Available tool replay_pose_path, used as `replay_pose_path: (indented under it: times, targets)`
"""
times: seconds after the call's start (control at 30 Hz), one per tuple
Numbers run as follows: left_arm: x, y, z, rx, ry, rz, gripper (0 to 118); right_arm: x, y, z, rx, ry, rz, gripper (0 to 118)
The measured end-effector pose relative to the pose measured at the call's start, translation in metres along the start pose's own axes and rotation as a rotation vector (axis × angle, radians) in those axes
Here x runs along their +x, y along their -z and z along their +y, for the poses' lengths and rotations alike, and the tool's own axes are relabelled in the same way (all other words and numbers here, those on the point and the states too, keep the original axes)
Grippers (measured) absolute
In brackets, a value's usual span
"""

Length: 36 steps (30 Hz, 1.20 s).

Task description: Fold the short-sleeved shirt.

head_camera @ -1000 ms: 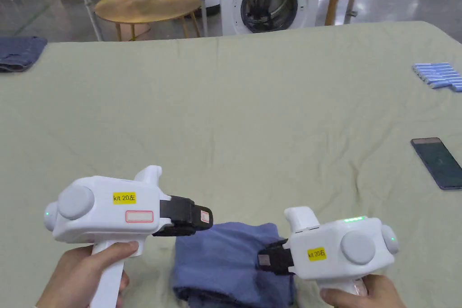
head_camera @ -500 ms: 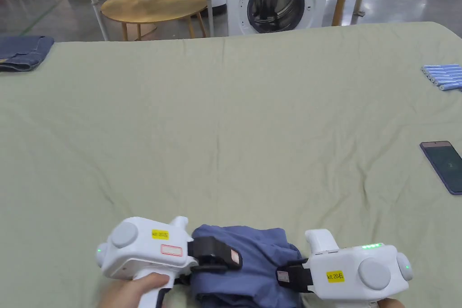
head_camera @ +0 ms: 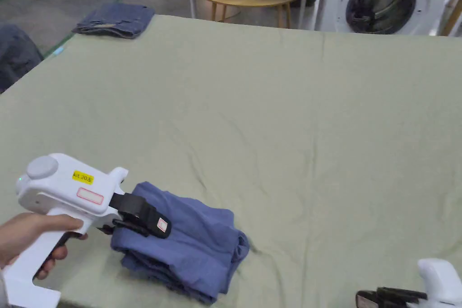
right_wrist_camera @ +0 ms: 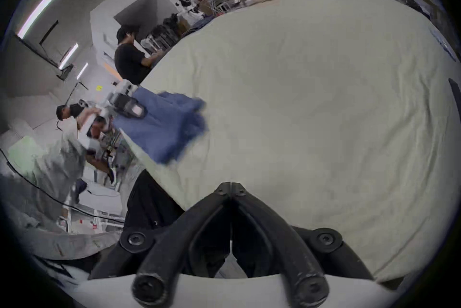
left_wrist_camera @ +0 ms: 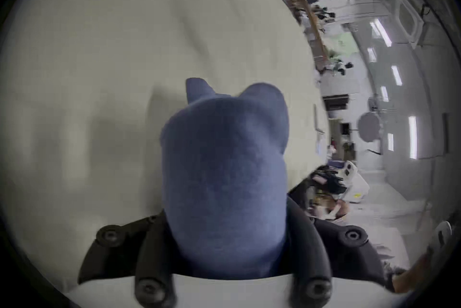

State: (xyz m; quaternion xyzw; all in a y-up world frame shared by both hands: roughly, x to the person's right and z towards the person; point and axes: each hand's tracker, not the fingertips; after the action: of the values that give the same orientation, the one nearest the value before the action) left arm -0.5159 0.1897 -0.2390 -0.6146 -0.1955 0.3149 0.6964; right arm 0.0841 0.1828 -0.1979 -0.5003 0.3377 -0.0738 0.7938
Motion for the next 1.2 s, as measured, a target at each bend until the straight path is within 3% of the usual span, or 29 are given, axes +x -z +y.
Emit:
replay_pose_path:
  times: [0.13,0.2,0.37,0.43,0.47,0.5,0.53,0.6,0.63,0.67,0.7,0.73,0.77,0.93,1.03,1.2]
  targets:
    - [-0.088,-0.096,0.020,0.005,-0.112,0.156,31,-0.012,0.038,0.005,-0.044,0.045,0.019,0]
    - [-0.121,-0.126,0.028,0.038,-0.232,0.145,31,-0.023,0.053,0.015,-0.054,0.052,0.029,0]
    - [-0.149,-0.172,0.037,0.077,-0.242,0.199,31,-0.043,0.075,0.044,-0.072,0.045,0.048,0]
    - [-0.145,-0.180,0.036,0.091,-0.264,0.323,34,-0.044,0.078,0.054,-0.072,0.035,0.051,0]
    - [-0.145,-0.185,0.039,0.105,-0.272,0.393,52,-0.044,0.079,0.058,-0.069,0.035,0.052,0]
    - [-0.129,-0.189,0.037,0.121,-0.234,0.486,78,-0.045,0.078,0.062,-0.064,0.034,0.059,0]
    - [-0.113,-0.197,0.037,0.148,-0.117,0.602,99,-0.046,0.076,0.065,-0.059,0.026,0.065,0]
    - [-0.086,-0.218,0.038,0.247,0.014,0.801,104,-0.045,0.071,0.071,-0.035,0.002,0.050,0]
    - [-0.065,-0.226,0.034,0.312,-0.008,0.892,103,-0.045,0.068,0.076,-0.031,-0.005,0.053,0]
    - [-0.045,-0.232,0.030,0.365,0.033,0.892,87,-0.046,0.064,0.081,-0.022,-0.014,0.047,0]
    - [-0.018,-0.238,0.025,0.450,0.093,0.842,53,-0.047,0.057,0.086,0.011,-0.032,0.025,0]
    - [-0.004,-0.242,0.023,0.554,0.101,0.826,8,-0.048,0.048,0.093,0.044,-0.044,0.010,0]
    - [0.021,-0.237,0.018,0.626,0.138,0.862,0,-0.050,0.038,0.100,0.078,-0.048,-0.007,0]
    - [0.166,-0.170,-0.011,0.937,0.406,0.768,0,-0.062,-0.044,0.139,0.331,-0.083,-0.185,0]
    - [0.241,-0.130,-0.024,1.067,0.425,0.608,0,-0.080,-0.102,0.161,0.487,-0.116,-0.288,0]
    - [0.350,-0.079,-0.031,1.215,0.514,0.538,0,-0.104,-0.195,0.182,0.737,-0.171,-0.437,0]
